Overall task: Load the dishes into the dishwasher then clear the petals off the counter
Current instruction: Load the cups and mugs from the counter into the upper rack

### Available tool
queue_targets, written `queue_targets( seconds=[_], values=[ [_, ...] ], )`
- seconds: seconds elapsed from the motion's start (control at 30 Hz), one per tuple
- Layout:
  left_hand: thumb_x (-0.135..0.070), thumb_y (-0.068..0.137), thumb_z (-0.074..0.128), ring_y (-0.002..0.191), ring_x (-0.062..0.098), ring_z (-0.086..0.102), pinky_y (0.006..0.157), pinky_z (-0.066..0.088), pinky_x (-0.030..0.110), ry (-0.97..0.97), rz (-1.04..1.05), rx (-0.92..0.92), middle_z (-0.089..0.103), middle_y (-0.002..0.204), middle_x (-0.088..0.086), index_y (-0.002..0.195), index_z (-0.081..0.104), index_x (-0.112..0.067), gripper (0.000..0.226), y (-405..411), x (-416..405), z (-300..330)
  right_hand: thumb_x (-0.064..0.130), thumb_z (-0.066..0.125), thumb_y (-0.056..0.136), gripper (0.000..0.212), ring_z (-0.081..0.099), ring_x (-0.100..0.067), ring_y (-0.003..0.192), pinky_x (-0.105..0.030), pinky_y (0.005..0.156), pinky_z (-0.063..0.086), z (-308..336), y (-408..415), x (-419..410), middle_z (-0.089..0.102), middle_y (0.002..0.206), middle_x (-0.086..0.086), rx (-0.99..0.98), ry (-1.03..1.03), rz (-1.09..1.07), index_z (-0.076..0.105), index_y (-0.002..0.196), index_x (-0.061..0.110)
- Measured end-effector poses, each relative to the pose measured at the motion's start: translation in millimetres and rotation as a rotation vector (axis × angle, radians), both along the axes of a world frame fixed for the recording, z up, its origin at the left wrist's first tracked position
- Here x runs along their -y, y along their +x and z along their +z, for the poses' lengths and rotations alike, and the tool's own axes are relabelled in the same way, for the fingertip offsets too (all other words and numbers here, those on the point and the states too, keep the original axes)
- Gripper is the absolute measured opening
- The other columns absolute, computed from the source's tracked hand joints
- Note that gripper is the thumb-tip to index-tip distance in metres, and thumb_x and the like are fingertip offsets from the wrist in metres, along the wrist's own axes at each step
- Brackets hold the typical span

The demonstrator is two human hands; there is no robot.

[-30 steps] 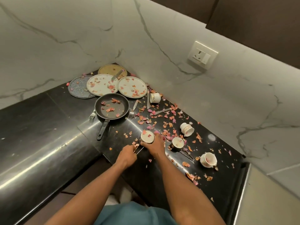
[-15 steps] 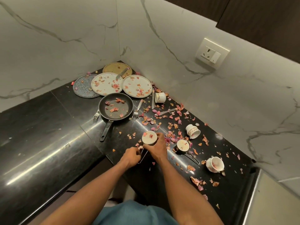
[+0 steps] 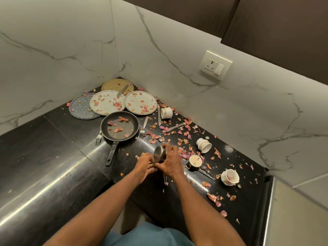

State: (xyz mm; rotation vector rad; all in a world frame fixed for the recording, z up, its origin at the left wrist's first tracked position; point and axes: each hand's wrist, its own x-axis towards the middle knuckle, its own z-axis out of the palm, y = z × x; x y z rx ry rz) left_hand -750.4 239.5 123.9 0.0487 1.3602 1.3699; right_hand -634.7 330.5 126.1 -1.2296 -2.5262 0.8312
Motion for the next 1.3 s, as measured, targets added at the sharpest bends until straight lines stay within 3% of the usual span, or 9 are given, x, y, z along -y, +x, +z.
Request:
queue_targets(
  seconds=[0.13,0.23,0.47,0.63,0.8,0.87,1.1,1.23,1.3],
  values=[
    [-0.028,0.083,0.073,0.108,0.034,0.068,0.08,0.06,0.043,0.018,-0.025,-0.02,0.065,0.121,0.014,0.127,0.056,-0.017,0.049,-7,4,3,0.039,0.091,0.066,0.089,0.05,-0.015,0.112,-0.029,0.089,0.051,-6,2,6,0.043,0.131,0.0,-0.079,-0.177,-0.038,0.04,0.14,0.039],
    [-0.025,0.087,0.073,0.108,0.032,0.067,0.089,0.059,0.049,-0.018,-0.087,-0.061,0.067,0.118,0.014,0.124,0.058,-0.017,0.042,-10,7,2,0.027,0.088,0.073,0.076,0.06,-0.014,0.11,-0.019,0.069,0.055,-1,8,17,0.051,0.133,-0.001,-0.295,-0.46,-0.124,0.048,0.137,0.036],
    [-0.021,0.089,0.075,0.105,0.034,0.071,0.08,0.061,0.046,-0.058,-0.225,-0.008,0.075,0.11,0.015,0.119,0.067,-0.009,0.033,-6,27,-8,0.013,0.086,0.076,0.072,0.065,-0.031,0.114,-0.037,0.073,0.06,-6,29,53,0.061,0.132,-0.01,-0.482,-1.01,-0.29,0.055,0.132,0.044],
    [-0.016,0.082,0.081,0.103,0.034,0.072,0.069,0.06,0.038,-0.063,-0.229,-0.016,0.075,0.109,0.017,0.119,0.066,-0.004,0.042,6,41,-26,0.014,0.089,0.076,0.086,0.066,-0.027,0.116,-0.037,0.076,0.062,-18,60,93,0.063,0.134,-0.007,-0.528,-1.078,-0.445,0.047,0.144,0.046],
    [-0.014,0.083,0.081,0.105,0.034,0.07,0.074,0.061,0.042,-0.071,-0.25,-0.023,0.072,0.113,0.019,0.106,0.067,-0.009,0.028,38,44,-40,0.008,0.074,0.093,0.03,0.067,-0.017,0.081,-0.027,0.065,0.057,-25,101,138,0.071,0.105,-0.015,-0.517,-1.061,-0.674,0.067,0.122,0.006],
    [-0.015,0.082,0.083,0.107,0.035,0.069,0.071,0.06,0.041,-0.074,-0.3,-0.023,0.071,0.115,0.02,0.109,0.066,-0.007,0.033,53,47,-43,0.009,0.072,0.095,0.027,0.067,-0.016,0.077,-0.025,0.063,0.057,-31,117,156,0.071,0.095,-0.012,-0.547,-1.034,-0.767,0.069,0.119,-0.002],
    [-0.015,0.088,0.077,0.109,0.033,0.066,0.078,0.062,0.044,-0.109,-0.47,-0.069,0.069,0.114,0.018,0.107,0.066,-0.004,0.025,112,61,-43,0.022,0.07,0.097,0.015,0.072,-0.012,0.079,-0.024,0.065,0.053,-36,168,200,0.08,0.094,-0.005,-0.636,-1.036,-0.976,0.073,0.109,0.014],
    [-0.015,0.092,0.073,0.104,0.031,0.068,0.083,0.061,0.046,-0.106,-0.522,-0.097,0.069,0.113,0.017,0.117,0.062,-0.003,0.03,139,64,-35,0.022,0.063,0.102,0.021,0.074,-0.019,0.088,-0.039,0.079,0.06,-33,199,217,0.079,0.1,-0.012,-0.749,-1.087,-1.002,0.07,0.118,0.01],
    [-0.014,0.093,0.071,0.106,0.032,0.068,0.08,0.061,0.044,-0.085,-0.533,-0.099,0.068,0.115,0.017,0.119,0.062,-0.002,0.031,151,66,-32,0.022,0.059,0.105,0.02,0.073,-0.017,0.083,-0.034,0.074,0.061,-34,214,226,0.079,0.1,-0.012,-0.776,-1.099,-1.003,0.069,0.117,0.009]
  ],
)
